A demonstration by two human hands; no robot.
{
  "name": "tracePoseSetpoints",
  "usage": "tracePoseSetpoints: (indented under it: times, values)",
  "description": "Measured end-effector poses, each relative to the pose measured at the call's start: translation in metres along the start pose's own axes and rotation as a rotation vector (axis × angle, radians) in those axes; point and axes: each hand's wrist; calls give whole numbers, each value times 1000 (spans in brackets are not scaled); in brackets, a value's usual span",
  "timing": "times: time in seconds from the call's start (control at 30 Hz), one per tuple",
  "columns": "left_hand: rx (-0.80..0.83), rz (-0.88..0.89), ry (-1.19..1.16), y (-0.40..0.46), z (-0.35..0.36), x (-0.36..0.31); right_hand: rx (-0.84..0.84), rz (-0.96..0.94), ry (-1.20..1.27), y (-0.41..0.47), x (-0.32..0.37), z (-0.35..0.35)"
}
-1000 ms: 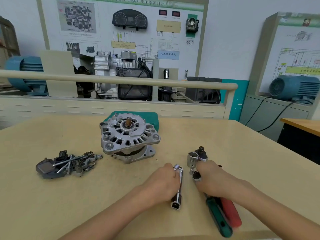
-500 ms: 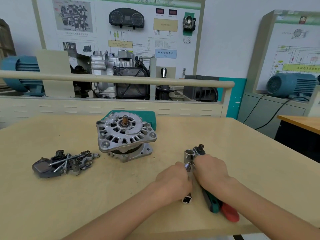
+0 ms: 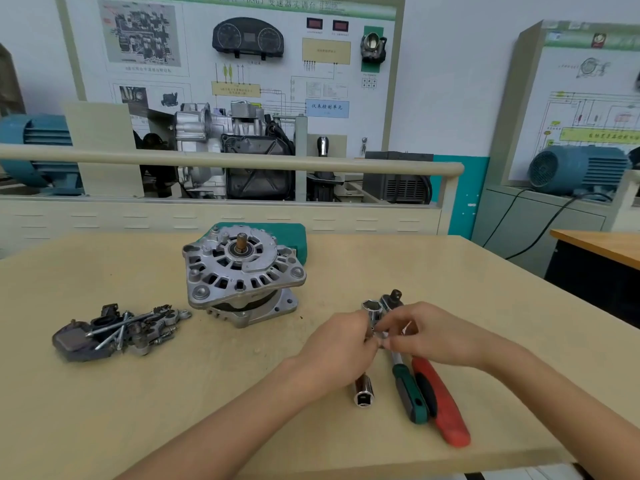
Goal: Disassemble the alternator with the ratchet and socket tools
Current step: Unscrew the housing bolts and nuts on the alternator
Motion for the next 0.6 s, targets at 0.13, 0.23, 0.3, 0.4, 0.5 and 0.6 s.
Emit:
tracePoseSetpoints:
  times: [0.13, 0.23, 0.3, 0.4, 0.5, 0.6]
  values:
    - [-1, -54, -128, 3, 4, 2, -14, -106, -115, -1, -4, 12]
    - [53, -83, -219, 2, 5, 2, -81, -107, -127, -1, -5, 12]
    - [5, -81, -220, 2, 2, 6, -68, -34, -121, -4, -3, 7]
    - [-61, -84, -266, 1, -4, 13, -62, 90, -158, -8, 1, -1]
    - [-9, -89, -293, 2, -8, 12, -34, 172, -251, -8, 9, 6]
    - [-13, -37, -260, 2, -8, 11, -45, 150, -333, -8, 12, 22]
Point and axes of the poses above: each hand's wrist, its own y-axis towards the middle knuckle, its own z-axis out of the palm, x = y × z, and after that the axes turned 3 degrees about y, right-handed
